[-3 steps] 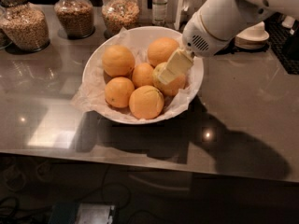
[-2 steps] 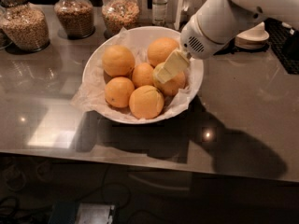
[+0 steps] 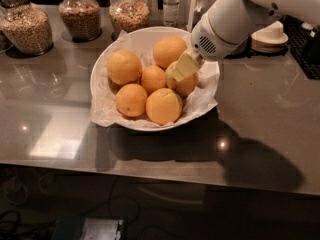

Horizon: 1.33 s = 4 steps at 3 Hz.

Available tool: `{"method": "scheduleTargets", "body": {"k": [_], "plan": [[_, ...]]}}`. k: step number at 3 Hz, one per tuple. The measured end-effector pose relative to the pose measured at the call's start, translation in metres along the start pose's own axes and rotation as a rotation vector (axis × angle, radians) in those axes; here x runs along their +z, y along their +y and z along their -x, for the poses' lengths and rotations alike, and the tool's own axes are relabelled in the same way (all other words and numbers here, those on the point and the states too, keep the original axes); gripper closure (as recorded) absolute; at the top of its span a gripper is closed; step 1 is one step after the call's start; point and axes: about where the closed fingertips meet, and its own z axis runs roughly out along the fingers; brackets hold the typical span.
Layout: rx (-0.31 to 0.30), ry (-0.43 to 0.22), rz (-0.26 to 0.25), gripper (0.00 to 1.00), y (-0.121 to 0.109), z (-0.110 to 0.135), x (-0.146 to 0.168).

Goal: Pick orange from white bowl

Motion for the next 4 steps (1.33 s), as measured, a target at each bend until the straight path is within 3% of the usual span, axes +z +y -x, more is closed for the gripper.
{"method": "scheduleTargets", "body": {"k": [1,3,4], "plan": [[-0.005,0.012,0.023,0.43,0.006,0.002,0.005],[-0.005,0.052,0.066,0.10,0.016,-0.003,0.023],[0.014,0.090,0.092,0.14,0.022,-0.014,0.045]]}}
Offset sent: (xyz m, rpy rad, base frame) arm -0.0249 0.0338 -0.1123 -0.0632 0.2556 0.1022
